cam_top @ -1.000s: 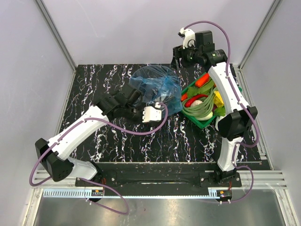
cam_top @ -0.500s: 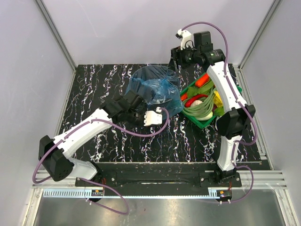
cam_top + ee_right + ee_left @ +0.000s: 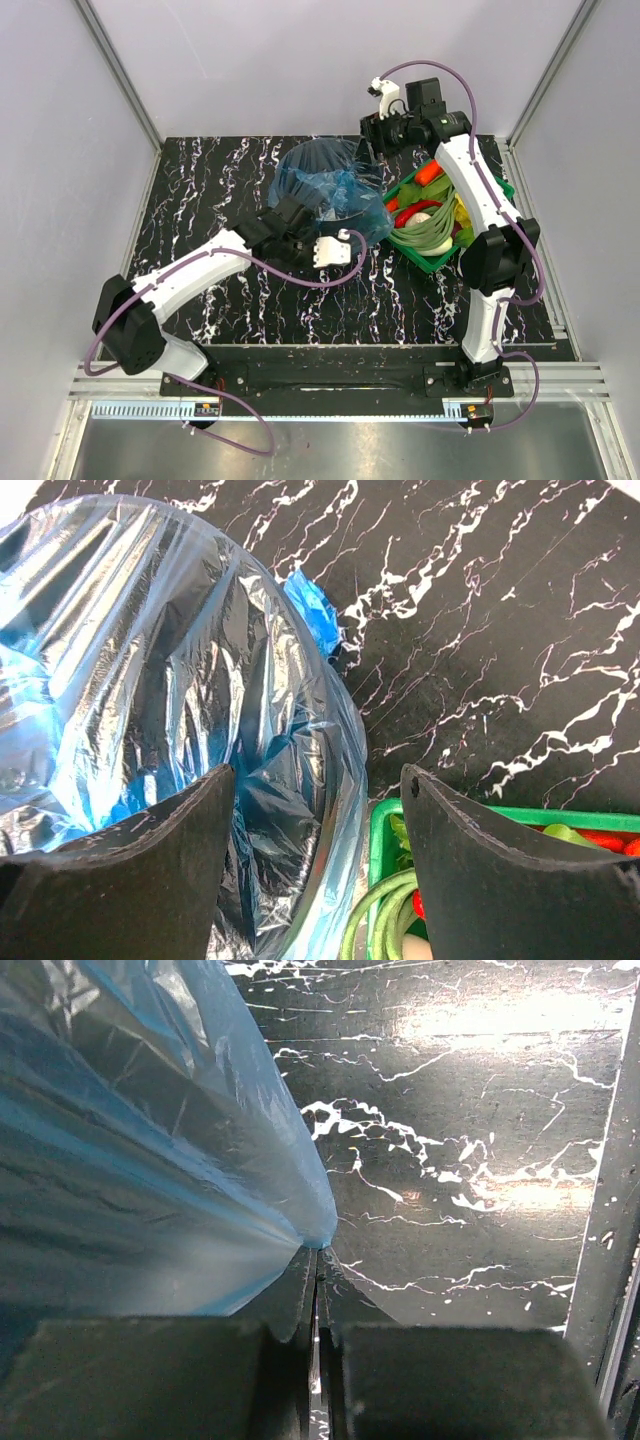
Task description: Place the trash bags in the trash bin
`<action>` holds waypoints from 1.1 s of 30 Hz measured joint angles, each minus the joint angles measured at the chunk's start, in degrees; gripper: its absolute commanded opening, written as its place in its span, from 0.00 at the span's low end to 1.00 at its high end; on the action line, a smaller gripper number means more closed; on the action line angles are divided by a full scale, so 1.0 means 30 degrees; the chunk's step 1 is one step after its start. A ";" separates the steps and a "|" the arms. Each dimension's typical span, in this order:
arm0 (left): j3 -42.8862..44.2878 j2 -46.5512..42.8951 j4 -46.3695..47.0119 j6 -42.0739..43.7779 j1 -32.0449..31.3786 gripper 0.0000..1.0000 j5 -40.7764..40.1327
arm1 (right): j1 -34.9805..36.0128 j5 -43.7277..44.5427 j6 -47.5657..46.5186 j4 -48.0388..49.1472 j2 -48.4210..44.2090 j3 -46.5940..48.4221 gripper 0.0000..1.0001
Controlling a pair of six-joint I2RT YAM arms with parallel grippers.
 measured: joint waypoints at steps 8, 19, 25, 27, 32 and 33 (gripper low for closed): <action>-0.0364 0.0780 0.0860 0.0000 0.0000 0.00 0.0015 | 0.0058 -0.0022 -0.0073 0.0022 0.0000 -0.0357 0.73; -0.1698 0.1647 0.2186 0.0153 0.0000 0.00 -0.0182 | 0.0066 0.0146 -0.0204 0.0022 0.0000 -0.0415 0.72; -0.1931 0.1705 0.2987 0.0175 -0.0015 0.00 -0.0321 | 0.0066 0.0240 -0.0372 0.0029 0.0000 -0.0474 0.72; -0.2011 0.1712 0.3235 0.0182 -0.0015 0.00 -0.0386 | 0.0066 0.0328 -0.0430 0.0029 0.0000 -0.0481 0.72; -0.2288 0.1712 0.3927 0.0189 -0.0036 0.00 -0.0576 | 0.0066 0.0495 -0.0525 0.0029 0.0000 -0.0481 0.72; -0.2375 0.1719 0.4124 0.0189 -0.0051 0.00 -0.0634 | 0.0066 0.0576 -0.0554 0.0022 0.0000 -0.0481 0.72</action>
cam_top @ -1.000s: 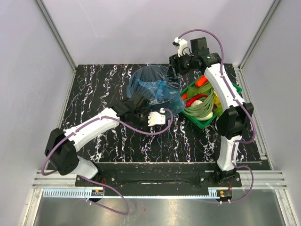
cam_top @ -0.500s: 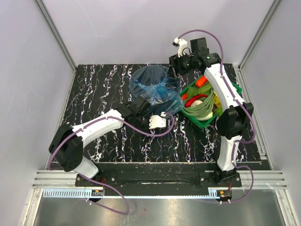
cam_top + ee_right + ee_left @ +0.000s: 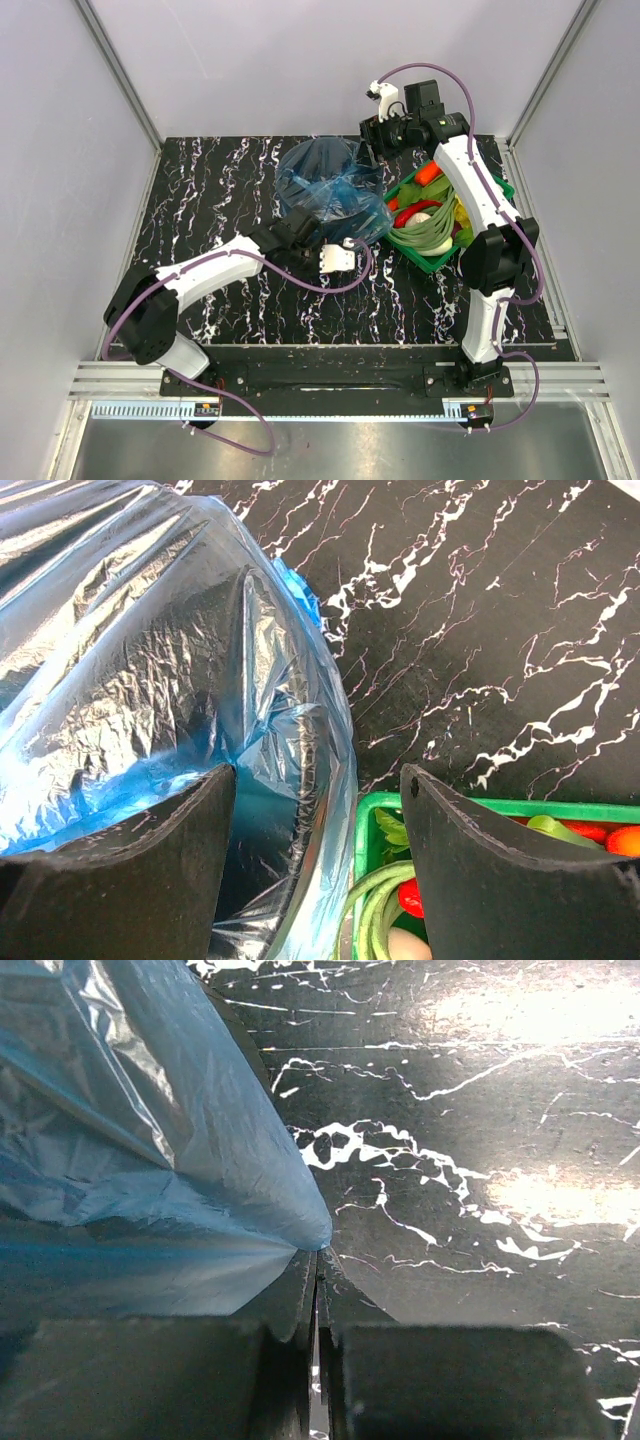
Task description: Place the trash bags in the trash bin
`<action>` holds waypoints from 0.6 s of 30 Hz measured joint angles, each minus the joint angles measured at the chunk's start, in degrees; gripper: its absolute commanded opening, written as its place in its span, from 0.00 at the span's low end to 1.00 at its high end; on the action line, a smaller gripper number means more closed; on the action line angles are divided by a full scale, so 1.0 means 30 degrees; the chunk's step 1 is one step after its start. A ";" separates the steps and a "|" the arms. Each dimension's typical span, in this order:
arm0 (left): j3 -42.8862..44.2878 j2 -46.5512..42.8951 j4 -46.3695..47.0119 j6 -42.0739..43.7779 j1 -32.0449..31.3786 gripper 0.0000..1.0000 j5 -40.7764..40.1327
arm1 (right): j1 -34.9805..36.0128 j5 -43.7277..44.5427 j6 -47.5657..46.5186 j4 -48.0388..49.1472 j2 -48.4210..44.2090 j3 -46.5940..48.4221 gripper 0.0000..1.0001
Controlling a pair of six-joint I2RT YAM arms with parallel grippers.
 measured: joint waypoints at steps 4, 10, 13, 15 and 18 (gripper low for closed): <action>-0.0408 -0.0007 0.0736 -0.0007 0.0000 0.00 -0.0270 | 0.0000 0.0226 -0.0168 0.0007 0.0000 0.0000 0.72; -0.1304 -0.0007 0.0838 0.0066 0.0000 0.00 -0.0925 | 0.0000 0.0568 -0.0415 0.0007 0.0000 0.0007 0.72; -0.1639 -0.0007 0.0721 0.0124 0.0022 0.00 -0.1370 | 0.0000 0.0568 -0.0437 0.0007 0.0000 0.0007 0.72; -0.1647 -0.0029 0.0721 0.0109 0.0022 0.00 -0.1450 | 0.0007 0.0561 -0.0437 0.0007 0.0000 0.0007 0.72; -0.1647 -0.0197 0.0641 0.0007 0.0022 0.08 -0.1464 | 0.0029 0.0568 -0.0452 0.0007 0.0000 0.0007 0.72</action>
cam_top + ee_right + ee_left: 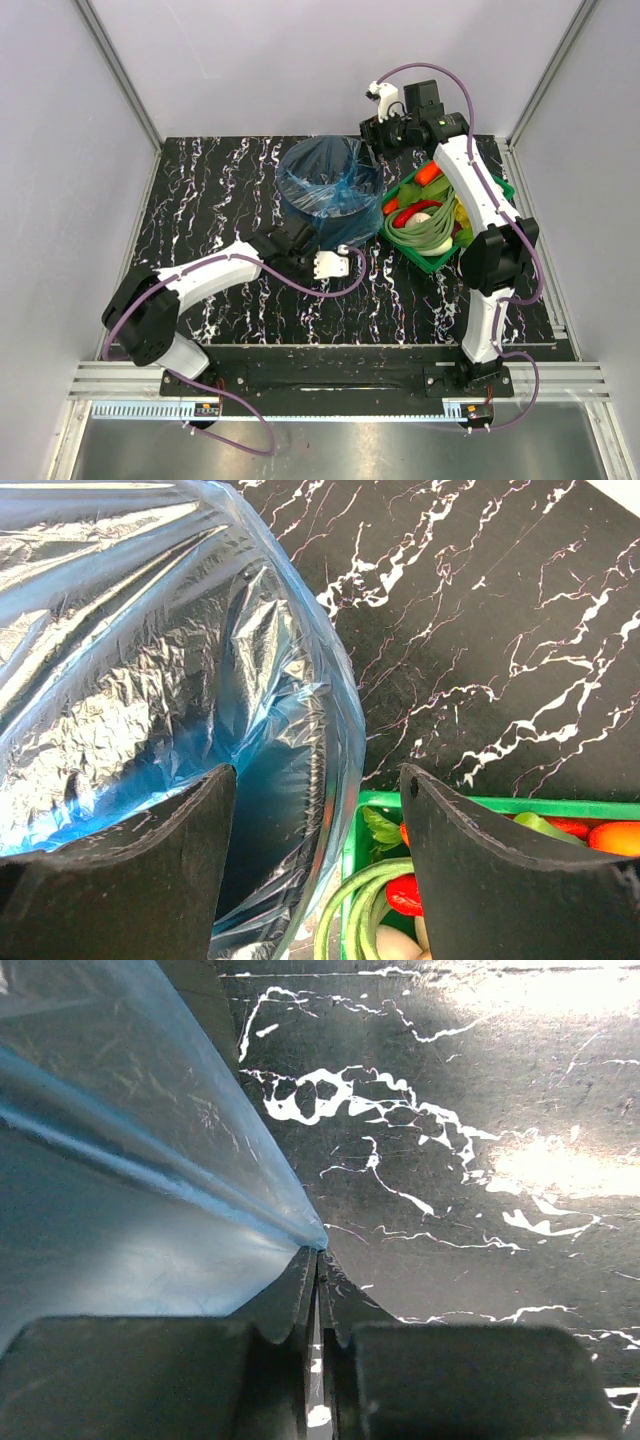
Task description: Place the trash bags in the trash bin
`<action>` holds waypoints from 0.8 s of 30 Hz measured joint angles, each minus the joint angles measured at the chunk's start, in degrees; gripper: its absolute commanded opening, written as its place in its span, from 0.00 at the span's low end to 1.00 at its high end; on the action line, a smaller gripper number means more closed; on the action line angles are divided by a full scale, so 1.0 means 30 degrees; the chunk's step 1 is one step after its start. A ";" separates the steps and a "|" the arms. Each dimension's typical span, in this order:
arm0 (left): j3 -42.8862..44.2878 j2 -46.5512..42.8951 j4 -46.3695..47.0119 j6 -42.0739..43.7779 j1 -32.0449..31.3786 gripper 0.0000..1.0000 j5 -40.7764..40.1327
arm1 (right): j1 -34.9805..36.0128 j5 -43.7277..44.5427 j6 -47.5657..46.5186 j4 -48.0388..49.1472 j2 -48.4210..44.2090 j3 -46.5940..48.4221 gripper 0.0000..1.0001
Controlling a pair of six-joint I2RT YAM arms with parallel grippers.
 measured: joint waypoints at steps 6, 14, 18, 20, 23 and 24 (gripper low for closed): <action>0.0357 -0.0474 -0.0423 -0.0459 -0.0007 0.60 0.0073 | 0.0102 0.0044 -0.0109 0.0000 0.0000 0.0000 0.72; 0.0393 -0.1683 -0.1013 -0.0597 -0.0007 0.87 0.0546 | 0.0146 0.0204 -0.0313 -0.0007 -0.0015 0.0000 0.73; 0.0576 -0.2805 -0.2098 -0.0678 0.0000 0.90 0.1260 | 0.0153 0.0510 -0.0444 -0.0022 -0.0073 0.0000 0.75; 0.0962 -0.3402 -0.2856 -0.0714 0.0000 0.91 0.1690 | 0.0168 0.0634 -0.0546 -0.0095 -0.0153 0.0015 0.76; 0.2244 -0.4124 -0.4379 -0.0758 0.0000 0.92 0.2324 | 0.0189 0.0736 -0.0699 -0.0117 -0.0372 0.0073 0.79; 0.2827 -0.4328 -0.4801 -0.0772 0.0007 0.93 0.2565 | 0.0204 0.0816 -0.0721 -0.0117 -0.0481 0.0087 0.79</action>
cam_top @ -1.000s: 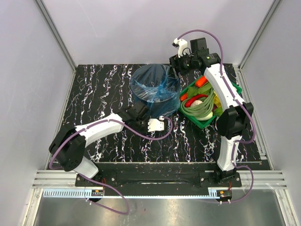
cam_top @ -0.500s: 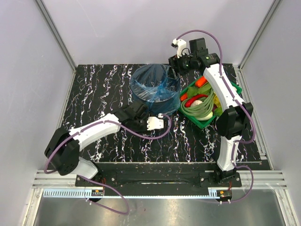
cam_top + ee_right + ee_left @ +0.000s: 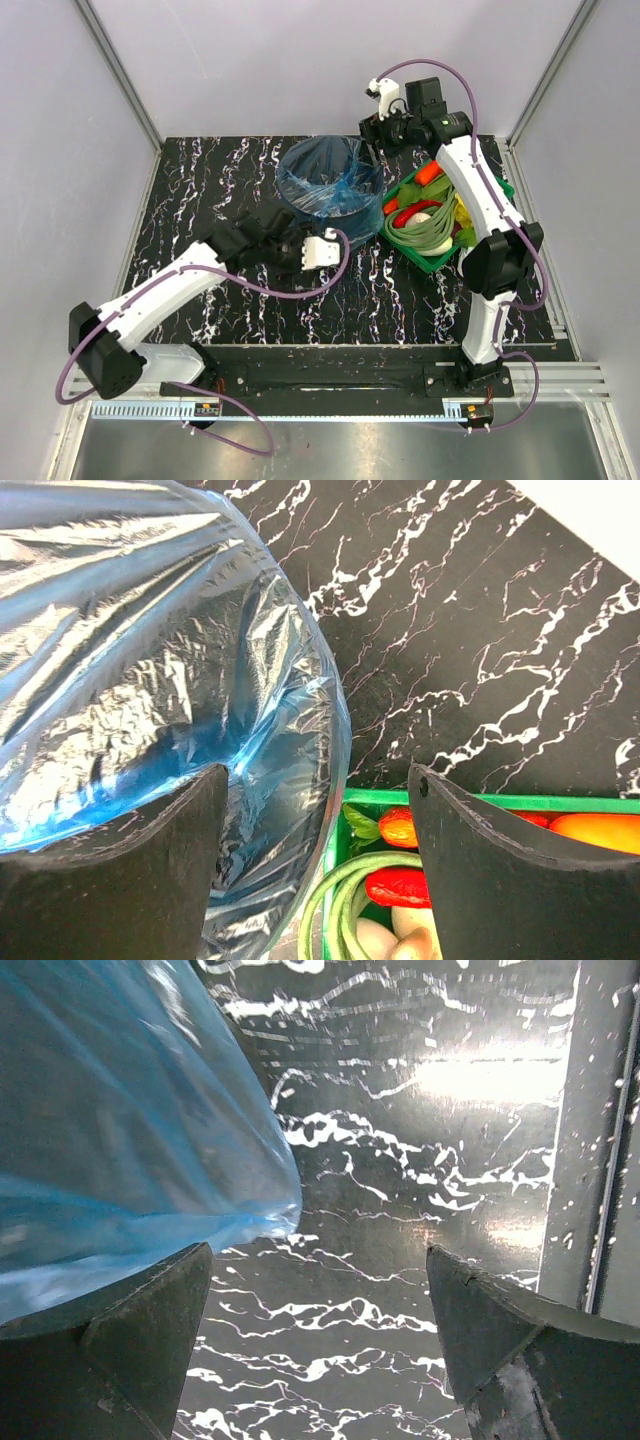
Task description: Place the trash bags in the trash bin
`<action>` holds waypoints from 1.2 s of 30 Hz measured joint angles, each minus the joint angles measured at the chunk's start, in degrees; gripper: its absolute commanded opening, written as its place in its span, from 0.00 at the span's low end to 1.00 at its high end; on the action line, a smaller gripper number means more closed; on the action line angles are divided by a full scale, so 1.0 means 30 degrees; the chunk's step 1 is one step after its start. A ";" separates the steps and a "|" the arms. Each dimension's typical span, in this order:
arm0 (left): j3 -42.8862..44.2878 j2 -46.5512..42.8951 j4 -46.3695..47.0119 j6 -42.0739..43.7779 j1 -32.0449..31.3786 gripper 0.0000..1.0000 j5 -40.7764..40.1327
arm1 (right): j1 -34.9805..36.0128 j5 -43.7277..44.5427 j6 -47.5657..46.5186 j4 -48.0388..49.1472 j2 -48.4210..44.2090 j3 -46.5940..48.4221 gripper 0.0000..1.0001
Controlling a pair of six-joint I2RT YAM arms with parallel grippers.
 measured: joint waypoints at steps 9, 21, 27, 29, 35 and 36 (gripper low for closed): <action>0.4473 -0.0845 -0.1756 -0.2018 0.1683 0.93 0.1763 | 0.0058 0.0576 -0.0270 -0.0495 -0.1639 0.0787 0.82; 0.7060 -0.0007 0.3089 -1.0754 0.7184 0.98 -0.1180 | -0.0015 0.4379 -0.0597 0.0488 -0.3927 -0.0583 0.79; 0.9369 0.2637 0.3541 -1.4433 0.9151 0.96 -0.0226 | -0.0226 0.3905 -0.0466 0.0809 -0.3927 -0.2273 0.78; 0.9952 0.3468 0.3512 -1.5140 0.9107 0.93 0.0109 | -0.0240 0.3628 -0.0350 0.0823 -0.3861 -0.2310 0.77; 1.0746 0.5559 0.3198 -1.6211 0.9027 0.76 0.0845 | -0.0240 0.2317 0.0350 0.1151 -0.3381 -0.2426 0.67; 1.0797 0.5829 0.2994 -1.6305 0.9034 0.73 0.0969 | -0.0233 0.2149 0.0437 0.1202 -0.3308 -0.2557 0.66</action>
